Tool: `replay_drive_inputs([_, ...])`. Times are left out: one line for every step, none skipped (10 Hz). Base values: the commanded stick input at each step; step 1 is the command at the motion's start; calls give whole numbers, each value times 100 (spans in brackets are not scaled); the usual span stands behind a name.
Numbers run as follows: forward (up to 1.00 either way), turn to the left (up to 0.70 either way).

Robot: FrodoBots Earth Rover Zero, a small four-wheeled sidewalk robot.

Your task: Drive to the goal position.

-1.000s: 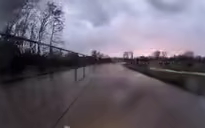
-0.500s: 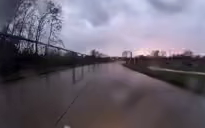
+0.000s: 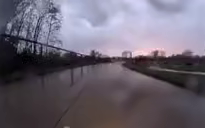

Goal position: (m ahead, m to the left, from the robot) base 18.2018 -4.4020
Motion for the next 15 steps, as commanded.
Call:
replay_drive_inputs([70,0])
replay_drive_inputs([70,0])
replay_drive_inputs([70,0])
replay_drive_inputs([70,0])
replay_drive_inputs([70,0])
replay_drive_inputs([70,0])
replay_drive_inputs([70,0])
replay_drive_inputs([70,0])
replay_drive_inputs([70,0])
replay_drive_inputs([70,0])
replay_drive_inputs([70,-10])
replay_drive_inputs([70,-33])
replay_drive_inputs([70,-34])
replay_drive_inputs([70,-35])
replay_drive_inputs([70,-35])
